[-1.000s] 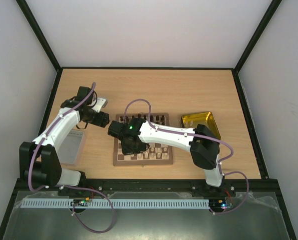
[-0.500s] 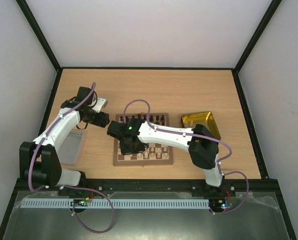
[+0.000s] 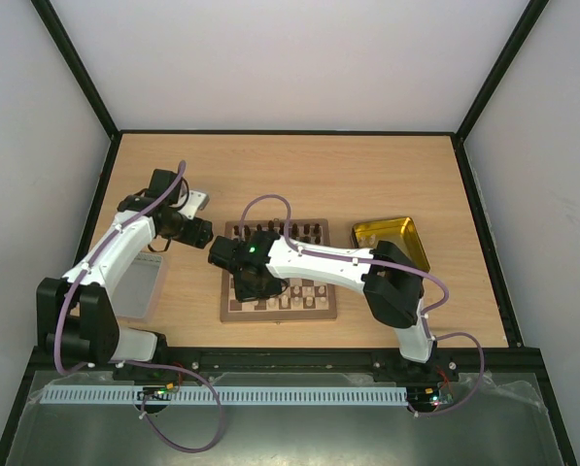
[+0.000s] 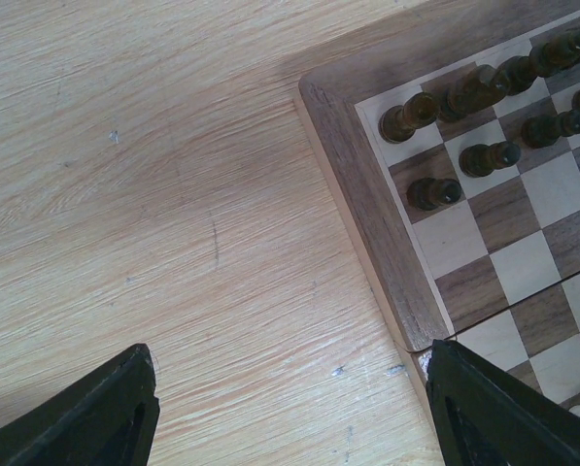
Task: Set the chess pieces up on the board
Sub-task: Place the chess piece on the chessboard.
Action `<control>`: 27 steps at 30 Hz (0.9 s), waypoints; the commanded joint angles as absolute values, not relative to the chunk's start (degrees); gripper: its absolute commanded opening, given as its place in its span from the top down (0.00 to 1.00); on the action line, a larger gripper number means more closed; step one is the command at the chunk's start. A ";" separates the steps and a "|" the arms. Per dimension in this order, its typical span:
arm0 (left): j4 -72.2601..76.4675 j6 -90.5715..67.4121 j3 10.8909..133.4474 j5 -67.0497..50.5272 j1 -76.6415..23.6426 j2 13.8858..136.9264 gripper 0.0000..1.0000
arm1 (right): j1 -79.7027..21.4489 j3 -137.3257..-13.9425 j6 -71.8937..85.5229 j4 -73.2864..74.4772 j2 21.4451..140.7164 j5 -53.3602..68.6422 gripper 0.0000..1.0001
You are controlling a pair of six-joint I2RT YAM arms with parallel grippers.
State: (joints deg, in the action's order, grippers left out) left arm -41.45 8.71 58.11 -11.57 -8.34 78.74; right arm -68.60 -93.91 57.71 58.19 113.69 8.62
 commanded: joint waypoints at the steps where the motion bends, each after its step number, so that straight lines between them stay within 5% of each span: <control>1: -41.66 8.71 57.48 -12.04 -8.17 77.49 0.23 | -68.83 -93.52 58.68 60.36 114.86 7.02 0.98; 27: -41.84 8.85 57.38 -12.18 -8.17 77.00 0.23 | -68.82 -90.89 59.58 59.68 113.91 7.78 0.98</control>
